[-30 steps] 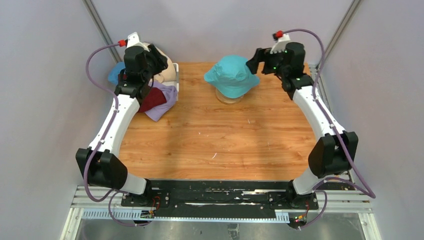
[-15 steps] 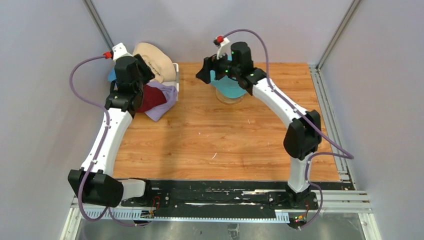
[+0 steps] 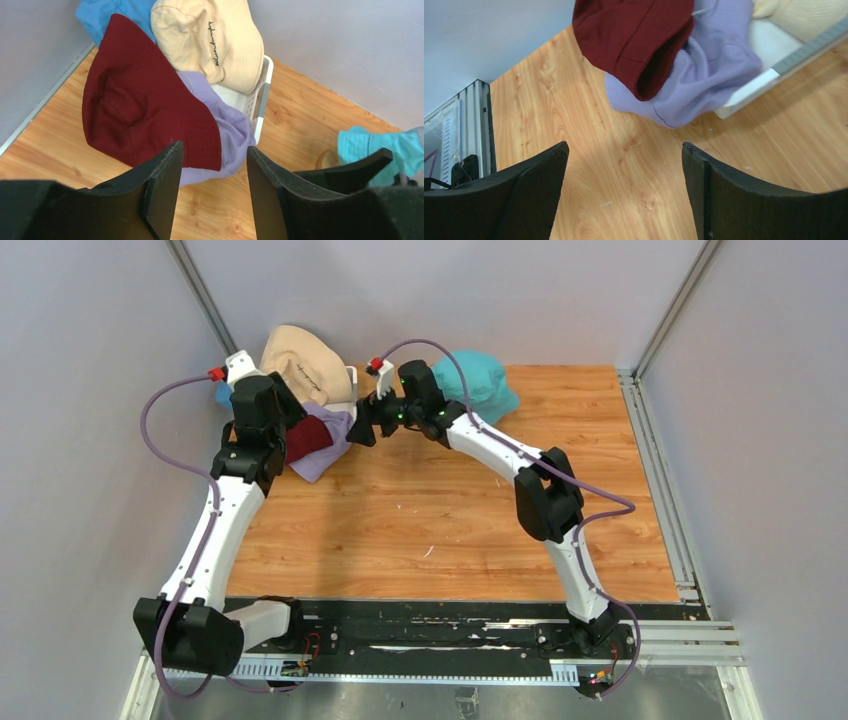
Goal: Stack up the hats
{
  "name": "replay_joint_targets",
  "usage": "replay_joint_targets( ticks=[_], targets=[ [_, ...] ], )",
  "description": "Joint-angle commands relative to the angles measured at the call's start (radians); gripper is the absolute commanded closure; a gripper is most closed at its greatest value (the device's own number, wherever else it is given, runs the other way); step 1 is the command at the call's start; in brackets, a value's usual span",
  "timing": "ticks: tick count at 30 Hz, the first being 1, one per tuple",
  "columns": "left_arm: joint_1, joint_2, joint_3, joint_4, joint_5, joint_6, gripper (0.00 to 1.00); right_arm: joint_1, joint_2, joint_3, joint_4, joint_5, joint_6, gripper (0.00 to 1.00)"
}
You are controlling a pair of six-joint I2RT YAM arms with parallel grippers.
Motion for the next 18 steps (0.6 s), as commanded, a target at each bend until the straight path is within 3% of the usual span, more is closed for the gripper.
replay_joint_targets(
  ticks=[1,12,18],
  targets=[
    [0.008,-0.057,-0.038,0.045,-0.027,-0.004,0.46,0.027,0.048,0.051,0.142,-0.065,0.033,0.18],
    [0.008,-0.135,-0.112,0.049,-0.037,0.012,0.46,0.074,0.202,0.162,0.251,-0.059,0.048,0.20],
    [0.008,-0.111,-0.118,0.045,-0.049,0.013,0.46,0.074,0.143,0.110,0.234,-0.013,0.016,0.19]
  ],
)
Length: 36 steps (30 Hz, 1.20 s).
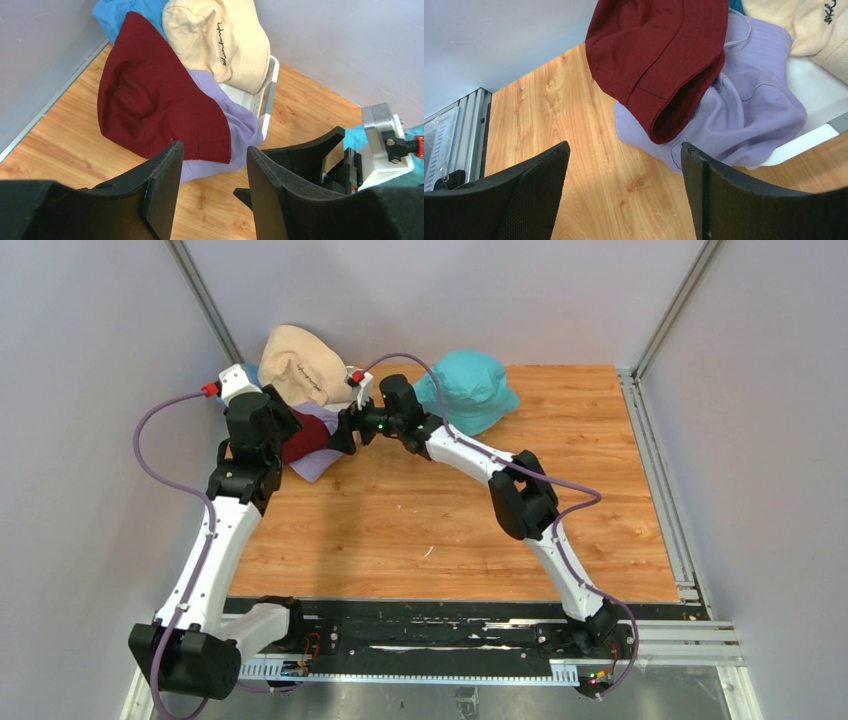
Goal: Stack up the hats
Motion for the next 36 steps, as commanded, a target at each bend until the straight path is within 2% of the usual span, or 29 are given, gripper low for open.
replay_joint_targets(
  ticks=[1,4,9,13,25,36],
  targets=[
    [0.008,0.014,-0.009,0.029,-0.026,0.006,0.46,0.012,-0.045,0.011,0.017,0.023,-0.025,0.19],
    [0.008,0.039,0.002,0.028,-0.024,0.009,0.46,0.012,-0.022,0.055,-0.025,0.012,-0.026,0.19],
    [0.008,0.069,0.011,0.011,-0.034,0.012,0.46,0.012,-0.013,0.055,-0.008,0.021,-0.020,0.19],
    [0.010,0.062,0.012,0.005,-0.035,0.012,0.46,0.013,0.036,0.119,-0.008,0.017,-0.005,0.21],
    [0.011,0.011,0.002,-0.021,-0.022,0.023,0.46,0.015,0.168,0.197,0.118,0.041,0.046,0.22],
    [0.011,0.004,-0.019,-0.033,-0.024,0.030,0.46,0.039,0.194,0.195,0.165,0.035,0.069,0.23]
  ],
)
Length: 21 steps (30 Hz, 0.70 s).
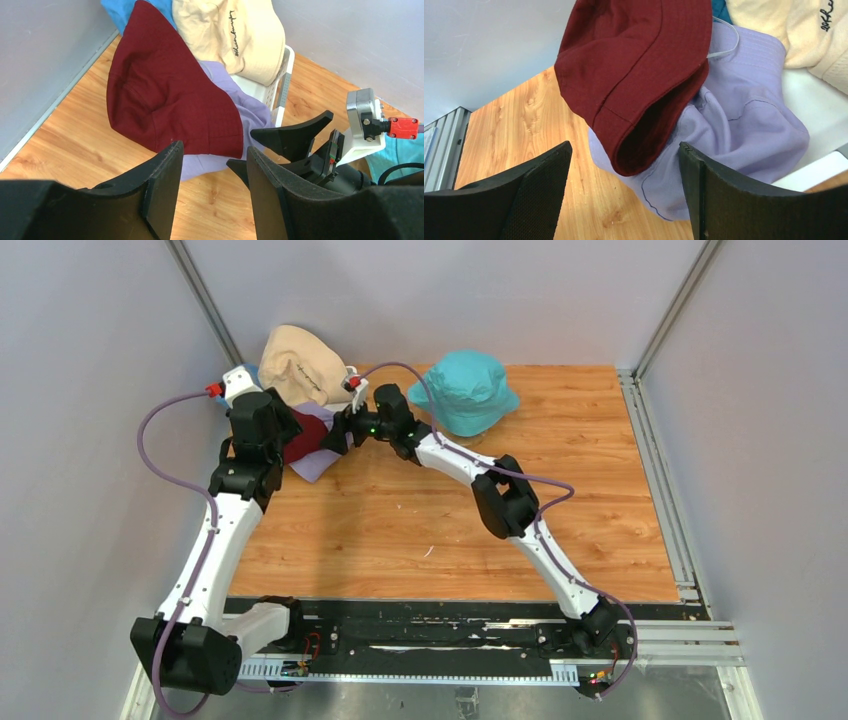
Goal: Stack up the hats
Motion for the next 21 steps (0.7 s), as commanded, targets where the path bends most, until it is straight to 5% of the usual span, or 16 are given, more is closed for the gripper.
replay_joint_targets(
  ticks=[1,12,16,21],
  targets=[
    [0.007,-0.019,-0.020,-0.005,-0.009,0.010,0.46,0.037,-0.005,0.017,0.060,0.007,0.012,0.23],
    [0.007,-0.020,-0.029,-0.001,-0.008,0.014,0.46,0.063,-0.001,0.018,0.054,0.009,0.007,0.33],
    [0.007,-0.020,-0.031,0.000,-0.003,0.013,0.46,0.063,-0.004,0.015,0.038,0.027,-0.005,0.51],
    [0.007,-0.020,-0.030,-0.003,-0.006,0.014,0.46,0.060,-0.023,0.008,0.016,0.063,-0.031,0.85]
  ],
)
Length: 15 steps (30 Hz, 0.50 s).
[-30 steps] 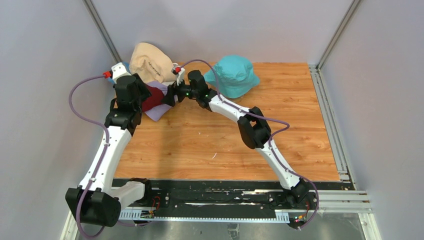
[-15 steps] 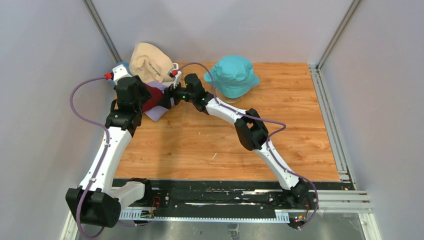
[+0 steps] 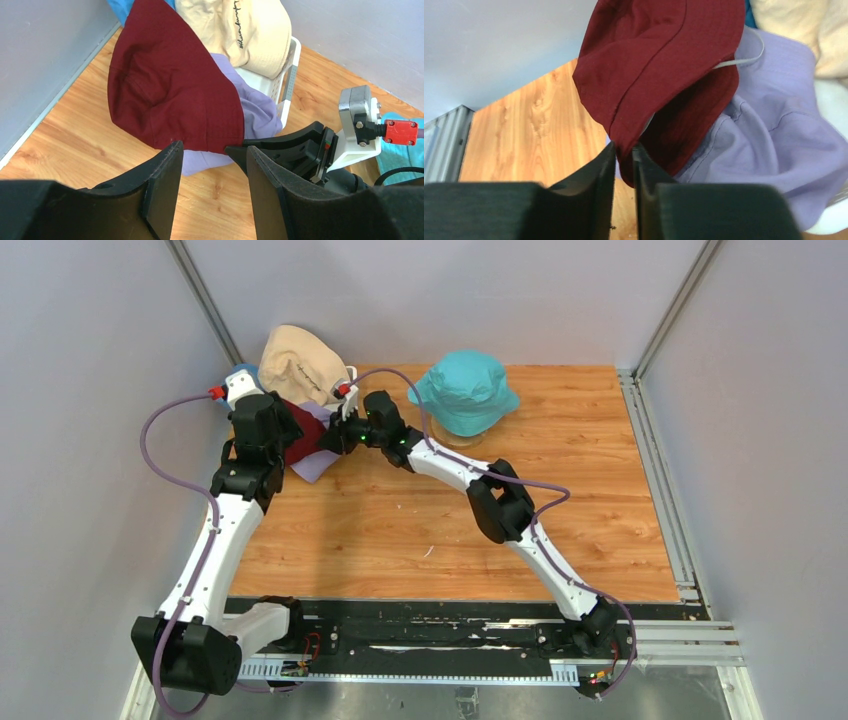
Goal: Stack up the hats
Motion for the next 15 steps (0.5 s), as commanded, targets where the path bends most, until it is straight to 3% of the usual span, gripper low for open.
replay_joint_targets(
  ticks=[1,3,15],
  targets=[
    [0.007,-0.019,-0.009,0.003,-0.009,0.015,0.46,0.006,-0.029,0.008,-0.011,0.035,-0.027,0.92],
    [0.008,-0.023,-0.006,-0.001,-0.017,0.016,0.46,-0.002,-0.048,0.001,-0.009,0.035,-0.026,0.99],
    [0.012,-0.047,0.003,0.010,-0.075,-0.003,0.46,-0.076,-0.251,0.019,0.003,0.045,-0.081,0.99]
  ],
)
